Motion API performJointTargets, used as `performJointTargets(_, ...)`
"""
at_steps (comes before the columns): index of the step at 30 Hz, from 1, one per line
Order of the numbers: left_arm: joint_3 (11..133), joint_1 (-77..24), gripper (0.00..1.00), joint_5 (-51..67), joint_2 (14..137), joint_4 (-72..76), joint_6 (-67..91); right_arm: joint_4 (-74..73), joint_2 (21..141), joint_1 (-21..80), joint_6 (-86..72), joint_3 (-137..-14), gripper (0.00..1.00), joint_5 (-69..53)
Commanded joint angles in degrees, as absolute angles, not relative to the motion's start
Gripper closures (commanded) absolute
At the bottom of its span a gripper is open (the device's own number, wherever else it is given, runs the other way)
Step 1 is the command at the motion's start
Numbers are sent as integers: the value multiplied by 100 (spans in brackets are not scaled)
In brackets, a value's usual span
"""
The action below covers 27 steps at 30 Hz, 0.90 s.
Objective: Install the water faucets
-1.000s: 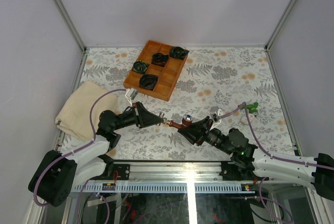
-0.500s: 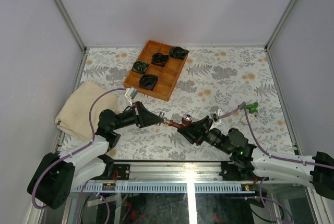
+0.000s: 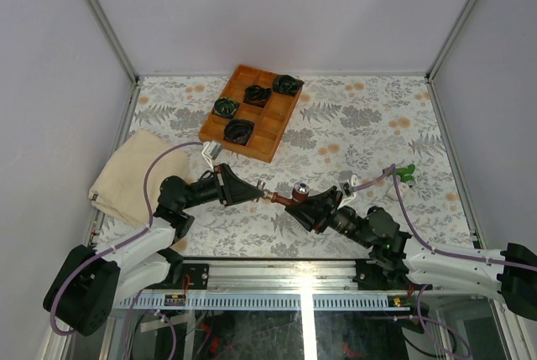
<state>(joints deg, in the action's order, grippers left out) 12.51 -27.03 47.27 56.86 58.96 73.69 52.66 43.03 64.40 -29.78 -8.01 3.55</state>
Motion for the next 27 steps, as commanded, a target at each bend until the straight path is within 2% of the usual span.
performJointTargets(1, 1484, -2804, 100, 4697, 5665, 5920, 7234, 5908, 4336, 6470, -2981, -869, 100, 307)
performJointTargets(27, 1460, -2877, 100, 4664, 5632, 5919, 7204, 5978, 4242, 6476, -3025, -742, 100, 472)
